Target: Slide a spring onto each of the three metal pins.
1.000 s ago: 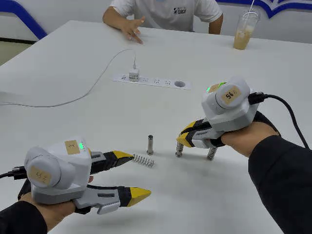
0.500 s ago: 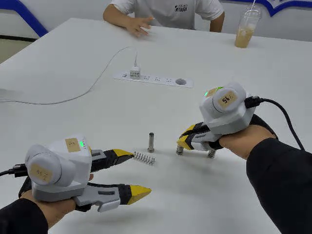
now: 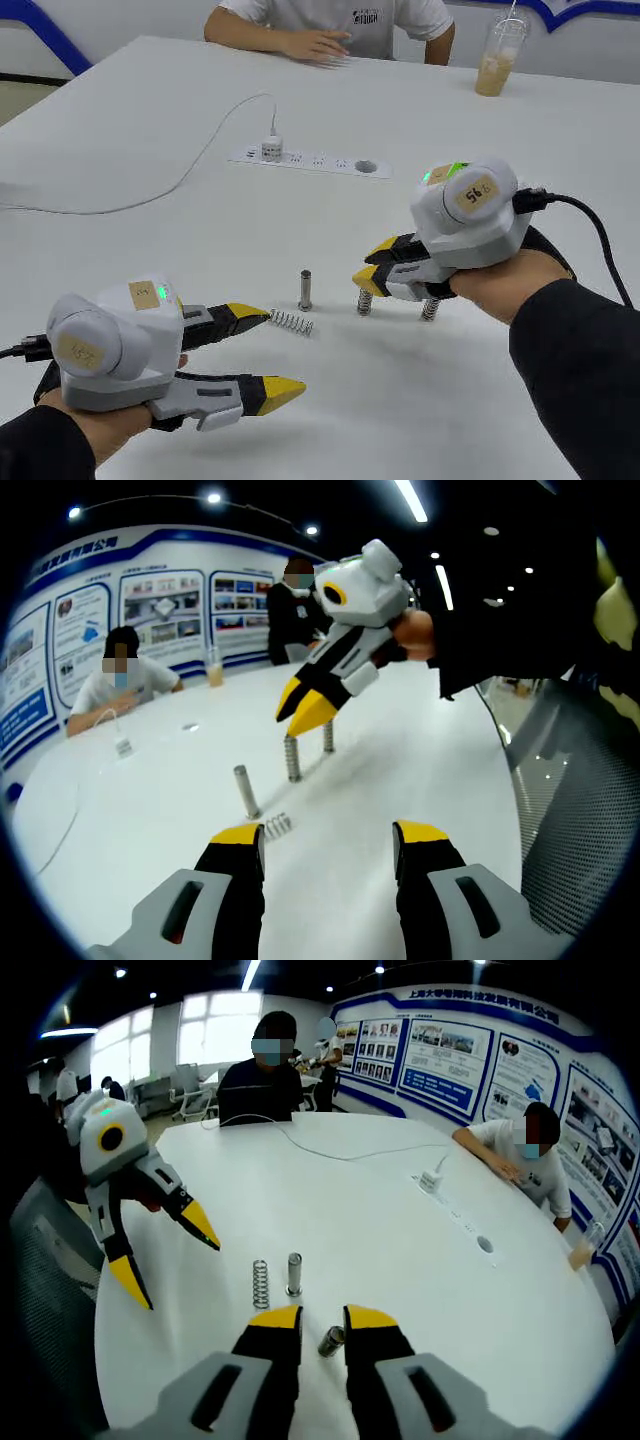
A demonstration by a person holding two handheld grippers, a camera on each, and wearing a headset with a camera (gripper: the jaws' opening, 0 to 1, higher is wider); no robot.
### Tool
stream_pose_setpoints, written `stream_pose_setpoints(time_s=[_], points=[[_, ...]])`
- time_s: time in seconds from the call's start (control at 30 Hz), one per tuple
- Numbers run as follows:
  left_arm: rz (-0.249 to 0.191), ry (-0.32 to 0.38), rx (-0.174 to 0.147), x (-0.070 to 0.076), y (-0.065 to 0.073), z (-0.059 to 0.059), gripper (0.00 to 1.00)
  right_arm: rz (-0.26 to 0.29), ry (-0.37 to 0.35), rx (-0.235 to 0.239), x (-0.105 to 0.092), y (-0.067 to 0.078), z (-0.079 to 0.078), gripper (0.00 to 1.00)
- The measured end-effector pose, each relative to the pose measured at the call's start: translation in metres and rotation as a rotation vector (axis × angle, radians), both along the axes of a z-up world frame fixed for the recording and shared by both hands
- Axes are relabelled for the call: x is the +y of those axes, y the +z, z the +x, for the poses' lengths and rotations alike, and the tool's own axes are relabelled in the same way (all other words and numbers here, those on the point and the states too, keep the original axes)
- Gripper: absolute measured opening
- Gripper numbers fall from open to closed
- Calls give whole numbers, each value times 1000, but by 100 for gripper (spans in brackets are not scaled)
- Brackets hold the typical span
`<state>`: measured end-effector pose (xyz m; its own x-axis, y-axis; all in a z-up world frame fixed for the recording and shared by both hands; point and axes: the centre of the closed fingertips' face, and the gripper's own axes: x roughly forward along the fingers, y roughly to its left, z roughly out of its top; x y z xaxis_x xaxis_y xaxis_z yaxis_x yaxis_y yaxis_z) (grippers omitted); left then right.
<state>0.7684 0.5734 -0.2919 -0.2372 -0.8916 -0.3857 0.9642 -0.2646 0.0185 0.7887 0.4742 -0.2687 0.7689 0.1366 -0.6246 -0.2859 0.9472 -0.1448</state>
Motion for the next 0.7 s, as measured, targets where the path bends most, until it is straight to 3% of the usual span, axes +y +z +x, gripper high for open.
stream_pose_setpoints(time_s=[0.13, 0.33, 0.7], points=[[0, 1, -2, 0, 0, 1, 53, 15, 31, 9, 17, -7, 3, 17], [0, 5, -4, 2, 1, 3, 53, 37, 69, 49, 37, -27, 6, 17], [3, 9, -6, 3, 0, 5, 53, 70, 87, 80, 50, -47, 14, 16]])
